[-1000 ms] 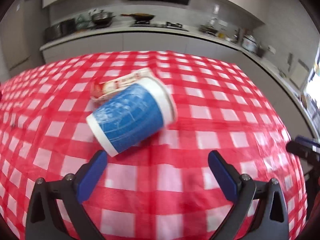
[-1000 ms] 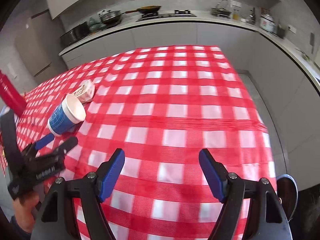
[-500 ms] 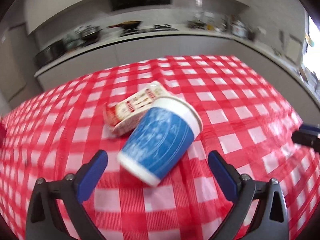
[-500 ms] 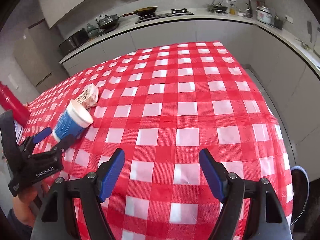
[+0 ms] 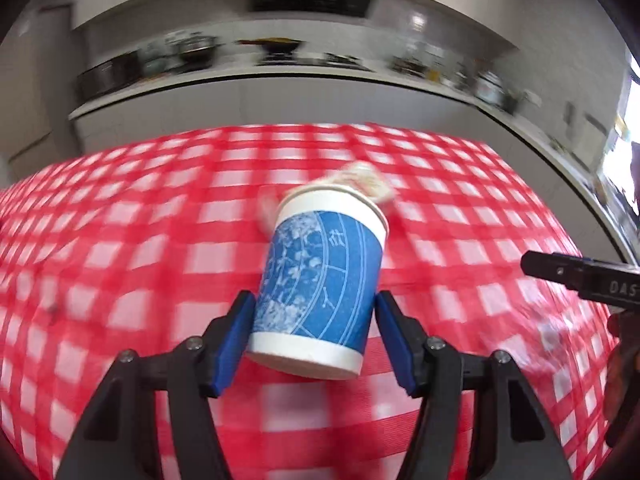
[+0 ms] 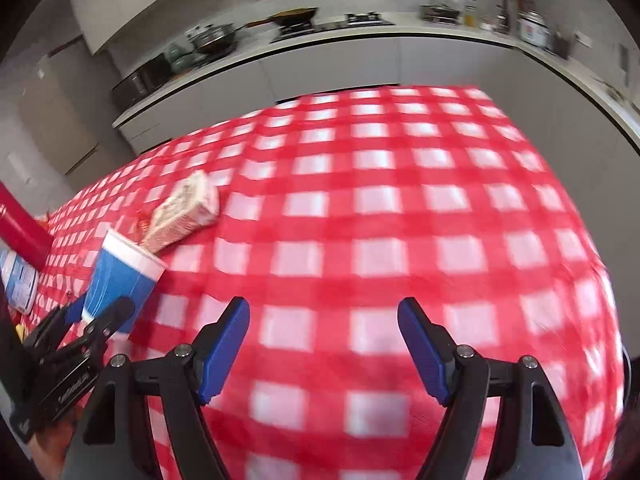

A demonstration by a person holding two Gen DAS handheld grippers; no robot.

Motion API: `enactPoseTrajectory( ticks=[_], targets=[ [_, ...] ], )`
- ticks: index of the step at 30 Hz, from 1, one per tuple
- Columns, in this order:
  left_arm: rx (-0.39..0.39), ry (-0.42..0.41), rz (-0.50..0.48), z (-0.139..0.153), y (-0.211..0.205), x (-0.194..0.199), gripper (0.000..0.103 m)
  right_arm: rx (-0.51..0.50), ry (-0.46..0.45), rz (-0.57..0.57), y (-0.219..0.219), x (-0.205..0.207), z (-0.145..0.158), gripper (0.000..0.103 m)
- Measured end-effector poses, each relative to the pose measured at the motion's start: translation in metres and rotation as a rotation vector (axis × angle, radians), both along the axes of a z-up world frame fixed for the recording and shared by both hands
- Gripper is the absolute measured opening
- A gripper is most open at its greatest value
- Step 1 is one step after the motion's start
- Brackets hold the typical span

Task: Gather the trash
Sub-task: 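Grasp the blue-and-white paper cup with the left tool while the right grasps the milk carton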

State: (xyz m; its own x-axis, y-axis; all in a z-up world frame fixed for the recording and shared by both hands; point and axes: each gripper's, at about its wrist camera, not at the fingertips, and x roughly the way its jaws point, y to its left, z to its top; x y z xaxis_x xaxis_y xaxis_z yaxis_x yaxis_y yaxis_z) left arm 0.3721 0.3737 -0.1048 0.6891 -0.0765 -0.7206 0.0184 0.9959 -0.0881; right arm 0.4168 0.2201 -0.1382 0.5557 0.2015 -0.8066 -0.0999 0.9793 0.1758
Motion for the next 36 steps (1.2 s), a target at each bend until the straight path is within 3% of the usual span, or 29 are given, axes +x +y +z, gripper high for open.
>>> enactPoseTrajectory(
  ticks=[6,13,16,20,24,28,31,36],
  targets=[
    [0.001,0.024,0.143,-0.004,0.034,-0.001,0.063,-0.066,-0.002,0.145,0.065,0.034,-0.007,0.078],
    [0.001,0.03,0.242,-0.013,0.041,0.0,0.063,-0.129,0.033,0.315,0.107,0.073,-0.025,0.078],
    [0.001,0.043,0.274,-0.016,0.044,0.001,0.063,-0.217,0.019,0.383,0.122,0.086,-0.03,0.082],
    [-0.005,0.047,0.316,-0.017,0.044,0.005,0.063,-0.255,-0.014,0.452,0.133,0.103,-0.029,0.089],
    [-0.003,0.042,0.359,-0.016,0.045,0.01,0.063,-0.171,0.039,0.505,0.143,0.117,-0.028,0.09],
    [0.014,0.042,0.393,-0.016,0.054,0.004,0.063,-0.055,0.041,0.645,0.153,0.096,-0.023,0.09],
    [-0.001,0.047,0.419,-0.016,0.064,-0.003,0.063,-0.056,-0.039,0.615,0.146,0.1,-0.009,0.09],
    [-0.001,0.047,0.438,-0.016,0.065,-0.003,0.063,0.052,0.026,0.616,0.157,0.136,-0.016,0.09]
  ],
)
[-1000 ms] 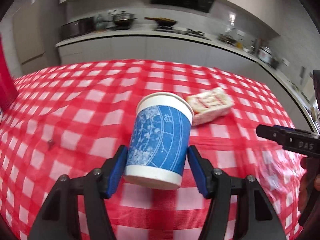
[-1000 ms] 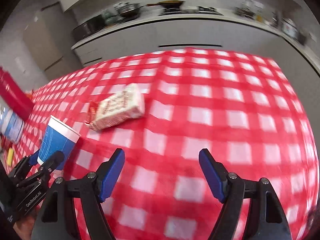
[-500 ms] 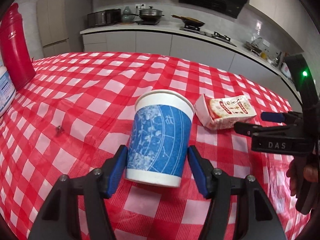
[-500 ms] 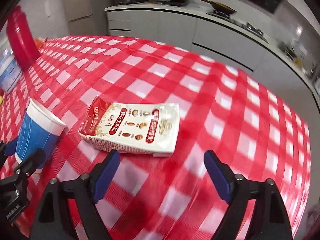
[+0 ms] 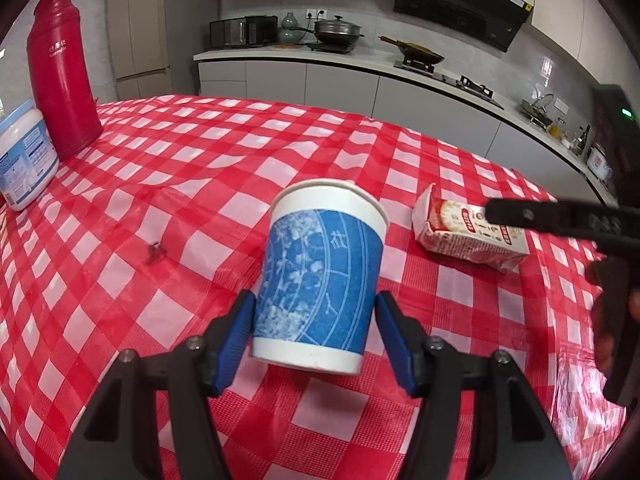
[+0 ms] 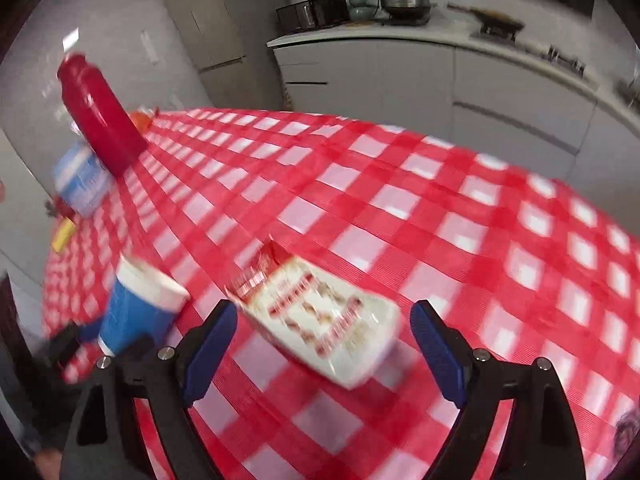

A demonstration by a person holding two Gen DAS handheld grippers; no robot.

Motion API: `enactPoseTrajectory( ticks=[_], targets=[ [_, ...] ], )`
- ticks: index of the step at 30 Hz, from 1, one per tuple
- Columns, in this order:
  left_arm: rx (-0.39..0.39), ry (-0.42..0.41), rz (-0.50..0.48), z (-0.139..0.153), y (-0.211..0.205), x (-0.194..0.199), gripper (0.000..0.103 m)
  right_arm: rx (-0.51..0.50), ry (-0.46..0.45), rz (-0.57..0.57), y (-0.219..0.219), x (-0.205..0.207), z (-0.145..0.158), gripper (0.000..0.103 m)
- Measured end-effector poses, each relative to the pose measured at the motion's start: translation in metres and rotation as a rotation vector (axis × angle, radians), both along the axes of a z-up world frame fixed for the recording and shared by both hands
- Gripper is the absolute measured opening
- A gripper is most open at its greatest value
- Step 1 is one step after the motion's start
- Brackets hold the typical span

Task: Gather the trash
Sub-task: 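Grasp the blue-and-white paper cup with the left tool while the right grasps the milk carton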

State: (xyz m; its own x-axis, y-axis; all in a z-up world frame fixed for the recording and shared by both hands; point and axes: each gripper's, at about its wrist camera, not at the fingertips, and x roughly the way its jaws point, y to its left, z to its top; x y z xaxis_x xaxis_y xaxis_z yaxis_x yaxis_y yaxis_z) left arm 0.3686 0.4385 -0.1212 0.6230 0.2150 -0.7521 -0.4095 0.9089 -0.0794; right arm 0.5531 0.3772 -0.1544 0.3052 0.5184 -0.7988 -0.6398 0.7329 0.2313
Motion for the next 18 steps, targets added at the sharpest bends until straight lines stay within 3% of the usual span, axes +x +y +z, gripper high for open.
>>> enactPoseTrajectory(
  ticks=[6,10,13,18],
  targets=[
    [-0.007,0.002,0.006,0.001,0.0,-0.001,0.063,-0.059,0.06,0.057,0.015,-0.019,-0.023,0.09],
    [-0.003,0.001,0.002,0.0,0.004,-0.001,0.063,-0.064,-0.056,0.08,0.02,-0.038,-0.008,0.09],
    [-0.007,0.003,0.004,-0.001,0.005,-0.002,0.063,-0.126,-0.11,0.06,0.031,-0.026,-0.009,0.09],
    [-0.001,0.005,-0.015,0.001,0.002,-0.004,0.063,-0.127,-0.015,0.065,0.033,-0.016,-0.024,0.085]
  ],
)
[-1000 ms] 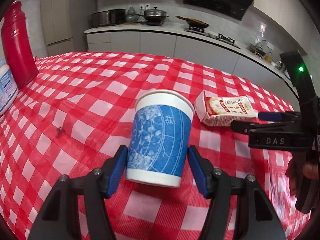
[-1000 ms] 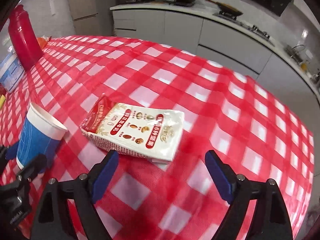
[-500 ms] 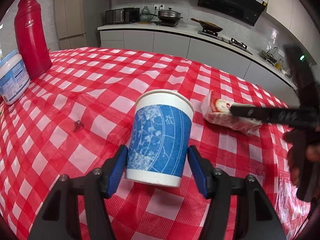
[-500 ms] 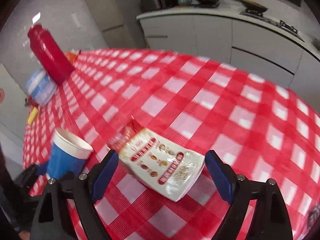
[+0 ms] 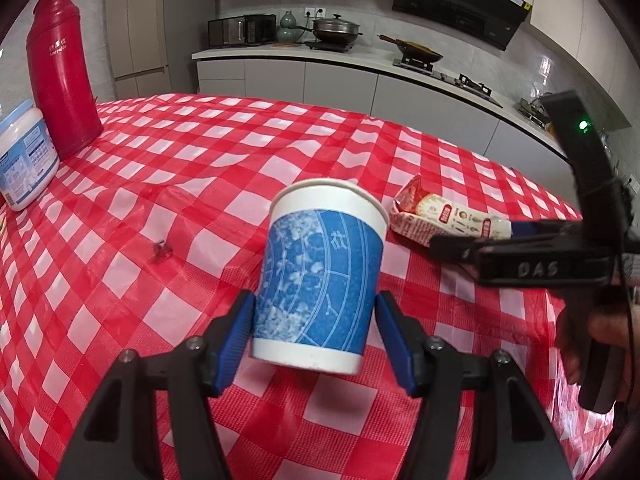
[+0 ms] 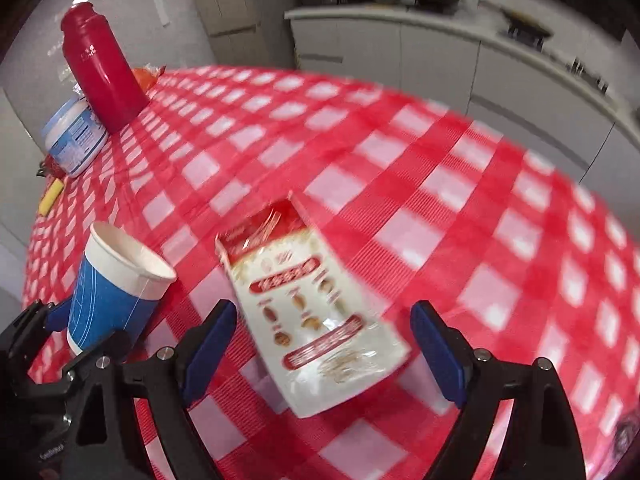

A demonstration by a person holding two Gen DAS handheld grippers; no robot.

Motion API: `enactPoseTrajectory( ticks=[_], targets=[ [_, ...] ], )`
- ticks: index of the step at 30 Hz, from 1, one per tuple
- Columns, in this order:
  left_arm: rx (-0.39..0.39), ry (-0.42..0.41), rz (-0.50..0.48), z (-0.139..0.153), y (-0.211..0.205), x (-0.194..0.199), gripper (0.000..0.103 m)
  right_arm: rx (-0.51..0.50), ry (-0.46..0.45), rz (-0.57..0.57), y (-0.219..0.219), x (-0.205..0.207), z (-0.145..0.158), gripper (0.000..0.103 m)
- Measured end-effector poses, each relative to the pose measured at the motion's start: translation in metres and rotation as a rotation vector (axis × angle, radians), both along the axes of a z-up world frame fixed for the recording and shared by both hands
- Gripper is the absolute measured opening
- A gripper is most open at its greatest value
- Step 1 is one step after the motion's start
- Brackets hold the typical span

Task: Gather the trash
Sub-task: 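Grasp the blue-and-white paper cup with the left tool while the right grasps the milk carton, then carry cup and carton to the black bin and open both tools to drop them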

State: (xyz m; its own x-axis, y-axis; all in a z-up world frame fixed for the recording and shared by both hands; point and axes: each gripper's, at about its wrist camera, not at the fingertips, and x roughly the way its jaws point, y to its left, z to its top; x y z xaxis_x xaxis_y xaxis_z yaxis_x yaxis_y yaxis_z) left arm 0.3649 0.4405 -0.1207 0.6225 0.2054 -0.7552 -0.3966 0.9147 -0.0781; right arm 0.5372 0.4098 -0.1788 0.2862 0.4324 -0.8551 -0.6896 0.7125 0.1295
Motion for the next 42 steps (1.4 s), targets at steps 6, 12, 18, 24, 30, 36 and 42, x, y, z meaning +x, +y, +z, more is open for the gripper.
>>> enactPoseTrajectory(
  ticks=[6,12,18,24,30,36,42],
  targets=[
    [-0.002,0.002,-0.012,0.001,0.004,0.002,0.063,-0.011,-0.017,-0.068,0.004,-0.019,0.005,0.065],
    [0.006,0.007,-0.04,0.001,0.007,0.001,0.063,-0.077,-0.07,-0.085,0.031,-0.02,-0.001,0.071],
    [0.018,0.008,-0.08,0.0,0.012,-0.001,0.062,-0.081,-0.082,-0.132,0.024,-0.032,0.005,0.058],
    [0.029,-0.024,-0.132,0.01,0.006,-0.009,0.061,-0.038,-0.093,-0.212,-0.003,-0.056,0.029,0.055],
    [0.042,-0.057,-0.197,0.026,-0.008,-0.024,0.061,-0.014,-0.135,-0.3,-0.043,-0.097,0.057,0.055],
    [0.034,-0.088,-0.265,0.038,-0.036,-0.037,0.061,0.008,-0.163,-0.39,-0.097,-0.142,0.08,0.055],
    [0.034,-0.115,-0.343,0.05,-0.09,-0.051,0.061,0.028,-0.199,-0.469,-0.161,-0.18,0.1,0.055]
  ],
)
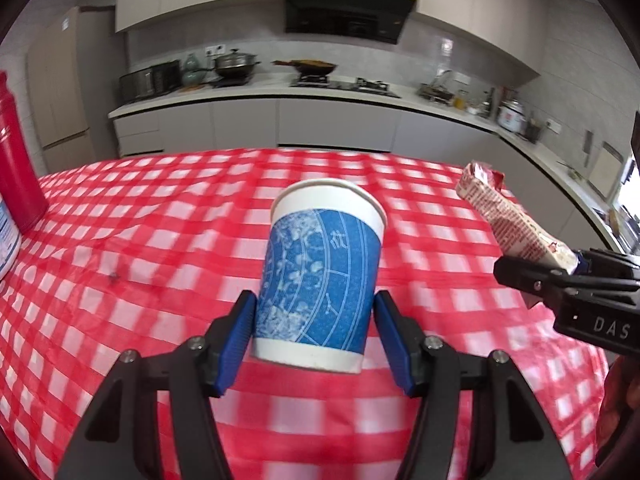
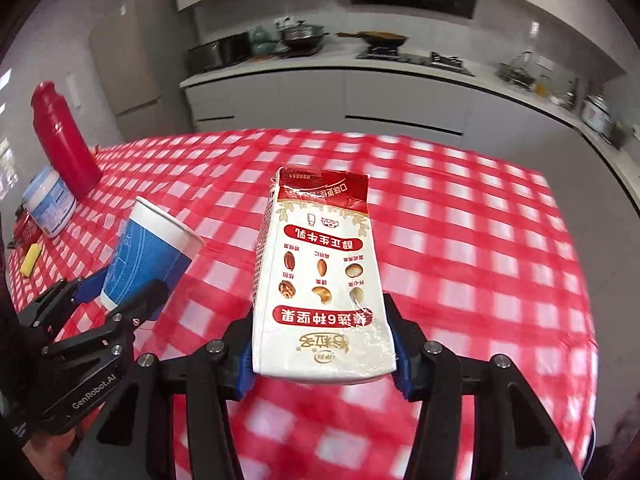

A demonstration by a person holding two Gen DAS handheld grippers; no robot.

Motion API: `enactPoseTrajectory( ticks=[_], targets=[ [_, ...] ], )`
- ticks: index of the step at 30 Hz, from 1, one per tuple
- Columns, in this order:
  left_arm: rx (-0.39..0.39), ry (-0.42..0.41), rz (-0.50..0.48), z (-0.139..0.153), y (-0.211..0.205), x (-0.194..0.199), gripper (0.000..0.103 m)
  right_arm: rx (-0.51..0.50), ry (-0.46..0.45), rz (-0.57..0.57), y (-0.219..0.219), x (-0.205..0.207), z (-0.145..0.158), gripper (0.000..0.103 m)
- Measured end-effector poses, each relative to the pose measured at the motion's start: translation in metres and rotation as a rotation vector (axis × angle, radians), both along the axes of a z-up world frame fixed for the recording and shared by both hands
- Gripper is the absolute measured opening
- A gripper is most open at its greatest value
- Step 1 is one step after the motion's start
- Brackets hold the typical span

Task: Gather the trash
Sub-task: 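Carry cup and carton to the black bin and open both tools to drop them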

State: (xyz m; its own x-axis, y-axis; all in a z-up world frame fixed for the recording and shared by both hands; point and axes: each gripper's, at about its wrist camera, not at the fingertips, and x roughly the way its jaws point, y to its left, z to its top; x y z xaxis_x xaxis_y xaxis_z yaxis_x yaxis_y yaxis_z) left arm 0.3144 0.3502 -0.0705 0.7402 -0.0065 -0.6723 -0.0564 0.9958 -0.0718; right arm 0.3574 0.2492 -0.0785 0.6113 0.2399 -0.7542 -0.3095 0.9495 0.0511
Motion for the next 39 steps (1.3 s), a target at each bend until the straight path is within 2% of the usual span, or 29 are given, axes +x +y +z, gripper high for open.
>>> enactPoseTrajectory(
  ticks=[9,20,28,35,39],
  targets=[
    [-0.001,-0.06,-0.04,0.013,-0.106,-0.031,0.061,0.004,-0.068,-0.072,-0.13,-0.062,0.016,0.055],
    [0.003,-0.065,-0.089,0.008,-0.27,-0.087,0.061,-0.011,-0.06,-0.164,-0.333,-0.146,0.006,0.055],
    [-0.03,-0.057,-0.189,0.005,-0.364,-0.099,0.061,-0.036,-0.045,-0.274,-0.443,-0.187,0.002,0.055],
    [-0.033,-0.051,-0.312,0.0,-0.435,-0.092,0.061,-0.051,-0.02,-0.378,-0.516,-0.204,-0.017,0.055],
    [-0.031,-0.014,-0.378,-0.02,-0.48,-0.089,0.061,-0.052,0.041,-0.433,-0.561,-0.205,-0.052,0.055]
  ],
)
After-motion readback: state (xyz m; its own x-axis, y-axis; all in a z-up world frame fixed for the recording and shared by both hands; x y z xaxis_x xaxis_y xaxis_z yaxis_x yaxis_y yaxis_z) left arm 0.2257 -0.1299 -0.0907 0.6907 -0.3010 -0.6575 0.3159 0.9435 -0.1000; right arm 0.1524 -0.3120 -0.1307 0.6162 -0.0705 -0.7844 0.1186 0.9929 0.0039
